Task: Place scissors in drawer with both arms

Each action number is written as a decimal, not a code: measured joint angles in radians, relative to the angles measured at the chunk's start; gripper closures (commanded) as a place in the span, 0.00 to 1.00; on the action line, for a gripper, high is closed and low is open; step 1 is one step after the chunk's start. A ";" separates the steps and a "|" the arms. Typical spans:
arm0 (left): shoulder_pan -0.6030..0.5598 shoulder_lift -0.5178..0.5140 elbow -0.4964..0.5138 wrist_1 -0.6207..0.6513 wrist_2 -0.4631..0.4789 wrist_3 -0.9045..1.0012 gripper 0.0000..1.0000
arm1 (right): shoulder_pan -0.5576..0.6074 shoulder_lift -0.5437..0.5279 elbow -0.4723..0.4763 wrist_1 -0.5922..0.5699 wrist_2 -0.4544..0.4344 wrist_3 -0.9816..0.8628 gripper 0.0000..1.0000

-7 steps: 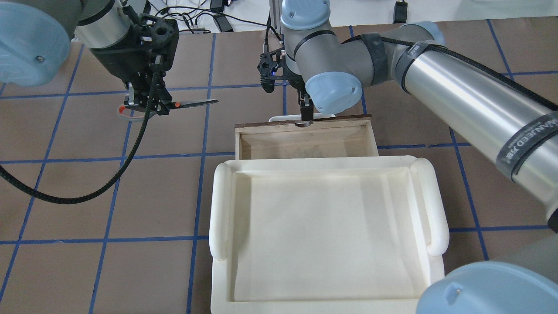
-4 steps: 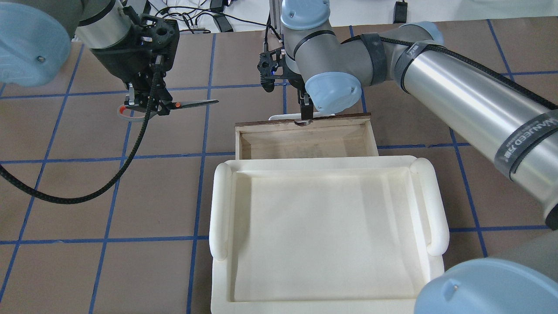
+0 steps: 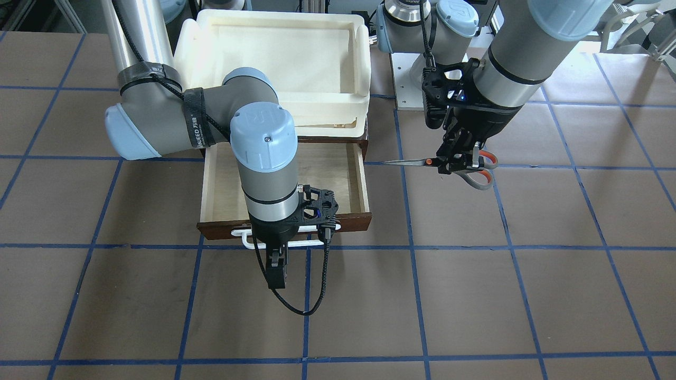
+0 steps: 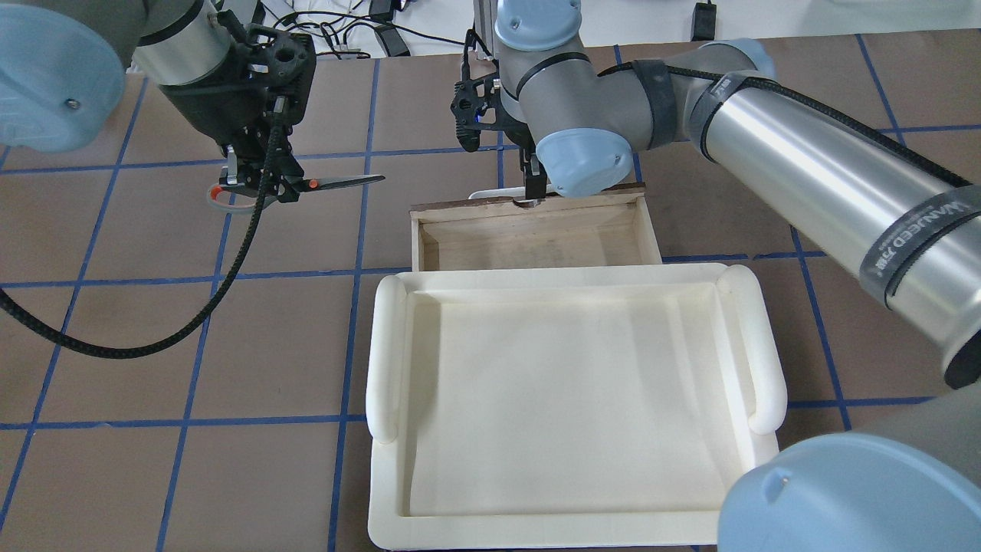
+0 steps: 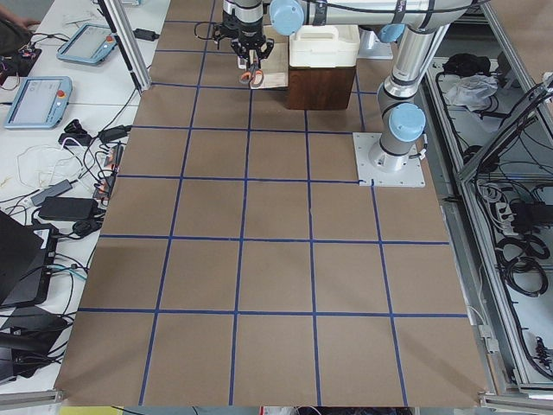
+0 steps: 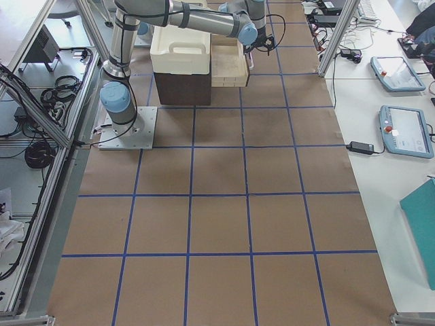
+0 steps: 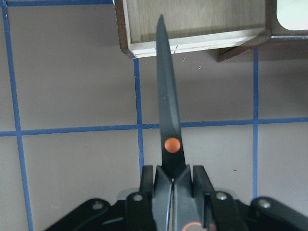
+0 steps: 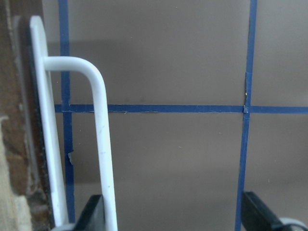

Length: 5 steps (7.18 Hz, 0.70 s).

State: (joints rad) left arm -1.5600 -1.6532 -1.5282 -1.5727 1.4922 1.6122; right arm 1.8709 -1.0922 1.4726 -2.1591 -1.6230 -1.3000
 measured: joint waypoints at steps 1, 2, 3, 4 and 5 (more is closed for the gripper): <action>0.000 -0.001 -0.001 -0.001 0.000 0.000 0.88 | -0.003 0.004 -0.006 -0.012 0.002 -0.001 0.00; 0.000 -0.001 -0.001 -0.001 0.000 0.000 0.88 | -0.004 0.003 -0.013 -0.014 0.003 0.002 0.00; 0.000 -0.001 -0.001 -0.001 -0.001 0.000 0.88 | -0.005 -0.001 -0.015 -0.010 0.002 0.010 0.00; 0.000 -0.001 -0.001 -0.001 0.000 0.000 0.88 | -0.007 -0.013 -0.017 0.012 0.000 0.020 0.00; 0.000 0.000 -0.001 0.000 -0.001 0.000 0.88 | -0.019 -0.043 -0.019 0.067 -0.001 0.030 0.00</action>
State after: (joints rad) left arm -1.5600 -1.6536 -1.5294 -1.5732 1.4914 1.6122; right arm 1.8518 -1.1354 1.4539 -2.0920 -1.6244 -1.2704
